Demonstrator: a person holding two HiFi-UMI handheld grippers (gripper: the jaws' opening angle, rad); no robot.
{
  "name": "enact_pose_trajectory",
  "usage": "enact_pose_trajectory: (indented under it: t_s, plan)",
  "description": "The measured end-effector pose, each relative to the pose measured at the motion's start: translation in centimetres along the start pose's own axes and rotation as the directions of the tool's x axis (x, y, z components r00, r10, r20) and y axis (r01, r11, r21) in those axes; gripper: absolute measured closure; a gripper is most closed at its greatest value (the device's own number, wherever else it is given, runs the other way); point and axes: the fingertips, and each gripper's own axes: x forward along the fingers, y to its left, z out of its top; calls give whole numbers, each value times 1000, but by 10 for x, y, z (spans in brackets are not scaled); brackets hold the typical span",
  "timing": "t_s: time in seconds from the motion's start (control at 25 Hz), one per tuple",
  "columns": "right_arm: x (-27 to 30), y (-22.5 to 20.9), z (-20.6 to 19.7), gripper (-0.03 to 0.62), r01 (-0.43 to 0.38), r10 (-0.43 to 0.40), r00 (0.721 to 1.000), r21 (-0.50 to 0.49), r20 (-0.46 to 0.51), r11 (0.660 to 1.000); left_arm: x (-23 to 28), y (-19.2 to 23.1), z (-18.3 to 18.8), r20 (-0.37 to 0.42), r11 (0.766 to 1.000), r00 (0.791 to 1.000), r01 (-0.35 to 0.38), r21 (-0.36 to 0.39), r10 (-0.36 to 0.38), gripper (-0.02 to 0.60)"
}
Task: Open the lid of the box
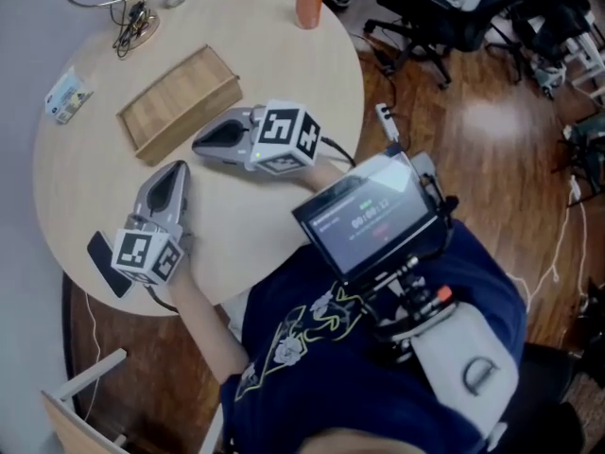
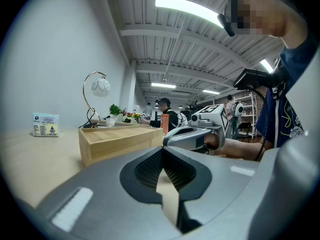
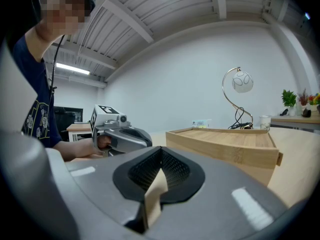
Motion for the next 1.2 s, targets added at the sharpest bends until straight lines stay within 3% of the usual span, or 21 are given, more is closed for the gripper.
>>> enact_pose_trajectory:
  t_s: [0.4,0.6,0.68,0.72,0.76,0.8,0.84,0.88,0.92,1.0,1.04,1.08,1.16,1.2]
  plan:
    - [3,2,-4,594,-8,8,1000,2,-11,1000,0,4,-6,-13,1000,1000,-17,-8,17,581]
    - [0,2,-7,594,-5,5,1000,-3,-18,1000,7,10,-16,-77,998,996,-58,-38,55,581]
    - [-3,0,-6,594,11,-11,1000,-12,-16,1000,2,20,-6,-7,992,995,-96,-84,96,581]
    - [-5,-2,-7,594,32,-32,999,-7,-17,999,-11,29,7,83,983,986,-135,-121,145,581]
    - [-7,-4,-8,594,52,-52,999,-2,-17,999,-29,45,22,176,967,959,-193,-168,223,581]
    - [-9,-6,-9,594,67,-67,998,0,-16,998,-51,65,35,237,937,917,-271,-219,320,580]
    - [-11,-7,-8,594,75,-75,997,-10,-8,997,-69,89,42,250,899,876,-349,-264,413,580]
    - [-13,-5,-3,594,76,-75,997,-41,13,996,-79,110,44,218,864,853,-402,-303,473,579]
    - [-17,-2,4,594,84,-80,996,-88,49,993,-79,125,41,161,845,860,-413,-340,485,579]
    - [-31,-5,22,594,170,-150,978,-145,143,975,-59,135,36,73,843,915,-331,-423,396,555]
    - [-42,-13,29,594,233,-208,961,-129,184,964,-47,135,37,67,842,934,-284,-459,351,541]
    - [-53,-26,35,594,290,-266,940,-90,214,953,-38,135,39,70,838,942,-255,-483,327,521]
    - [-79,-60,49,589,362,-355,895,23,271,932,-25,139,37,39,830,945,-264,-491,324,494]
    - [-90,-80,56,401,376,-387,871,96,303,921,-20,144,31,-3,825,942,-295,-483,335,481]
